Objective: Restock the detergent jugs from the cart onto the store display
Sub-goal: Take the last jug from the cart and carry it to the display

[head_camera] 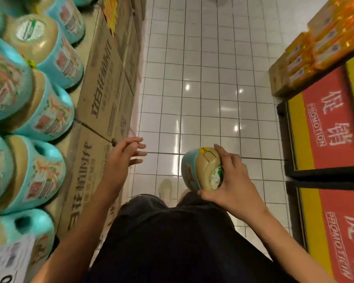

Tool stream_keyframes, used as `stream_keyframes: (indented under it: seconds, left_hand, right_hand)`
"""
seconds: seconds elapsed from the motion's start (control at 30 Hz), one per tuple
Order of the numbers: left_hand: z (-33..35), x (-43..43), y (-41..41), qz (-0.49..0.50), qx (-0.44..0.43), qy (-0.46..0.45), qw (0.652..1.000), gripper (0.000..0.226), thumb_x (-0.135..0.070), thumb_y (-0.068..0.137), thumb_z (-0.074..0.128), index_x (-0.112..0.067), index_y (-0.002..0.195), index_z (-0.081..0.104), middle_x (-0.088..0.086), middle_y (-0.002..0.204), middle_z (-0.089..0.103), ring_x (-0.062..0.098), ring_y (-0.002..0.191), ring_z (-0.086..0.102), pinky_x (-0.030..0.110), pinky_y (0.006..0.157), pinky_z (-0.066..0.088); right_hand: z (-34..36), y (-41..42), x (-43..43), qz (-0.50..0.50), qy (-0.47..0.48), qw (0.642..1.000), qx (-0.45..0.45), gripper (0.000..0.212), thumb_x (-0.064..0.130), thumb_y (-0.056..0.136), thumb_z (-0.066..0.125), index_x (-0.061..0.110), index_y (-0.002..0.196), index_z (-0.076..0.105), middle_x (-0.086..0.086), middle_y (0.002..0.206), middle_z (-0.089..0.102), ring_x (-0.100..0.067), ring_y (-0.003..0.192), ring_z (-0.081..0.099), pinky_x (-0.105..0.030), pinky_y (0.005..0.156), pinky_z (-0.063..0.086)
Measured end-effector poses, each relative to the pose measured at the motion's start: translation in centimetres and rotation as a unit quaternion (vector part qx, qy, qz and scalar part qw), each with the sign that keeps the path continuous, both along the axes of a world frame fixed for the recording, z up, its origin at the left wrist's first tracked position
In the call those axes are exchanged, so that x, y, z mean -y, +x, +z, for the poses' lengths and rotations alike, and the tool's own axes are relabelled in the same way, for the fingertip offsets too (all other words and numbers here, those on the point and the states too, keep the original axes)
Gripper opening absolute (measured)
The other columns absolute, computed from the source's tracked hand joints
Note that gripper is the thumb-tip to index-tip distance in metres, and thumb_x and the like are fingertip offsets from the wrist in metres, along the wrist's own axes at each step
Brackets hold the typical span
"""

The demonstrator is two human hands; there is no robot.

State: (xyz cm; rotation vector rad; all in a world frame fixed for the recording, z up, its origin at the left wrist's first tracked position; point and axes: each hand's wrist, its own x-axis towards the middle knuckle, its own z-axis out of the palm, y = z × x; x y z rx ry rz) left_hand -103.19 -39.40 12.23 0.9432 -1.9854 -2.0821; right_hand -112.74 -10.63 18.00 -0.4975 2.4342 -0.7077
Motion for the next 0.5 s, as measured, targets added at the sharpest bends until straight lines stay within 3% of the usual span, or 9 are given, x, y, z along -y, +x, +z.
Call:
stream_keyframes:
  seconds: [0.17,0.5]
  left_hand:
    - [0.6,4.7,-9.8,0.022,-0.032,0.017,0.999,0.028,-0.043,0.100,0.051,-0.033,0.117,0.070,0.006,0.116,0.074,0.023,0.103,0.074,0.026,0.077,0.059]
    - [0.1,12.6,-24.6,0.100,-0.004,-0.013,0.995,0.022,-0.031,0.102,0.056,-0.029,0.117,0.070,0.004,0.113,0.075,0.024,0.102,0.073,0.038,0.087,0.060]
  right_hand:
    - [1.2,-9.9,3.7,-0.002,-0.002,1.000,0.006,0.128,0.069,0.049,0.074,0.049,0.160,0.014,0.013,0.143,0.032,-0.017,0.137,0.039,-0.041,0.105,0.049]
    - [0.5,-33.2,14.9,0.139,-0.014,0.990,0.018,0.129,0.067,0.049,0.081,0.052,0.158,0.014,0.020,0.134,0.031,-0.013,0.132,0.039,-0.035,0.103,0.046]
